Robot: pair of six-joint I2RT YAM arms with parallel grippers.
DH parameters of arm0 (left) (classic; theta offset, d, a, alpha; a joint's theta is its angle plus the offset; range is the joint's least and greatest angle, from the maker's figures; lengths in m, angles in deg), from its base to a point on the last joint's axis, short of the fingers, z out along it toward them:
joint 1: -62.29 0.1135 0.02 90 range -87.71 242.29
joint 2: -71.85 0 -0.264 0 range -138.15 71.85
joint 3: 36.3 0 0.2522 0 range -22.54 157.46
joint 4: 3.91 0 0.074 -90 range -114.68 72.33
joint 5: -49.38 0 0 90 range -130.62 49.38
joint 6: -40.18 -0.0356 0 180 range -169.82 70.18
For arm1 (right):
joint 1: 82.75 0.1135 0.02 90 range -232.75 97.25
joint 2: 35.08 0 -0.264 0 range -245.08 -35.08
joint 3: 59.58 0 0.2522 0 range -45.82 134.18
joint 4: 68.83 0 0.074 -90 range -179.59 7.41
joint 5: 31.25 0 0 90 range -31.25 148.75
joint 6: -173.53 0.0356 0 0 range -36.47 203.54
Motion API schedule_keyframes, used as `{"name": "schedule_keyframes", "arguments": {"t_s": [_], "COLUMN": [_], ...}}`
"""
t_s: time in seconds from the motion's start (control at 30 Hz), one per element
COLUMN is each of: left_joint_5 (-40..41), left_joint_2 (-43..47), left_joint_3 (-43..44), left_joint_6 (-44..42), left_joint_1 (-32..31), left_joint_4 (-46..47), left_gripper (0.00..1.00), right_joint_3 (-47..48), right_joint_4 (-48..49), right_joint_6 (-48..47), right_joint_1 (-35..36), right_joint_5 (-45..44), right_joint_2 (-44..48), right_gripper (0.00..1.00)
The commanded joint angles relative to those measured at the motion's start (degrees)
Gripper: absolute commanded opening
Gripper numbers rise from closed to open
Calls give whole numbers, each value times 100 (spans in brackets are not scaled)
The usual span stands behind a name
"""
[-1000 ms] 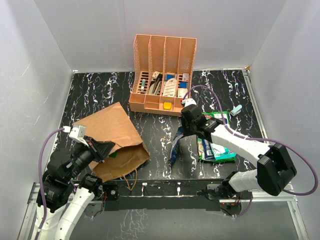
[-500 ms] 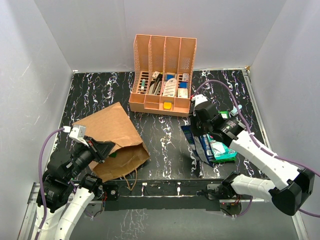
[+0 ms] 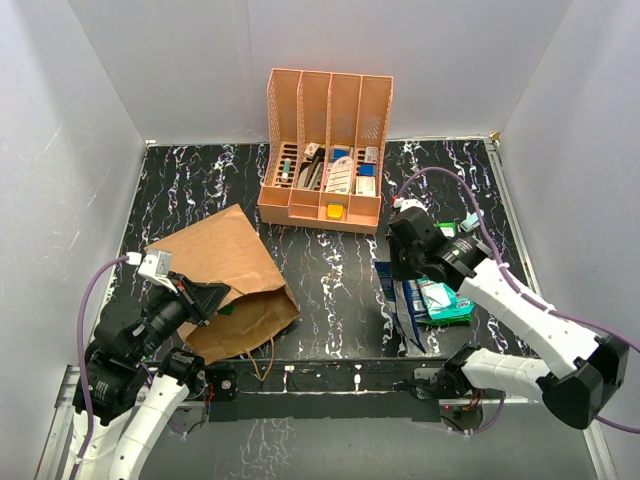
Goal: Take the snacks out of the paper bag
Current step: Place the snack at the center of the board.
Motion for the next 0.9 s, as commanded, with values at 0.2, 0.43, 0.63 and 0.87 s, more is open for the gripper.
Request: {"name": "schedule_keyframes", "arguments": {"t_s": [0.2,0.43,0.63,0.87], "left_joint_5": [-86,-60,-73,-85], "left_joint_2": [-75,-77,-62,-66], "left_joint_3": [6,37,15,-5], "left_joint_6": [-18,-35,-27,-20], "left_joint_1": [43,43,43,43], "left_joint_4": [99,34,86,107], "left_gripper": [0,0,0,0], "right_joint_3": [-48,-27,-679,-1858], "right_joint_4": [2139,2982,2929,3654], "right_joint_6": [999,1302,452,257], "right_joint_1": [-6,140,133,191], "right_joint_5": [512,627,1309,2247], "right_joint_2": [-1048,-1556,-1044,93], "right_gripper": [47,98,98,98]}}
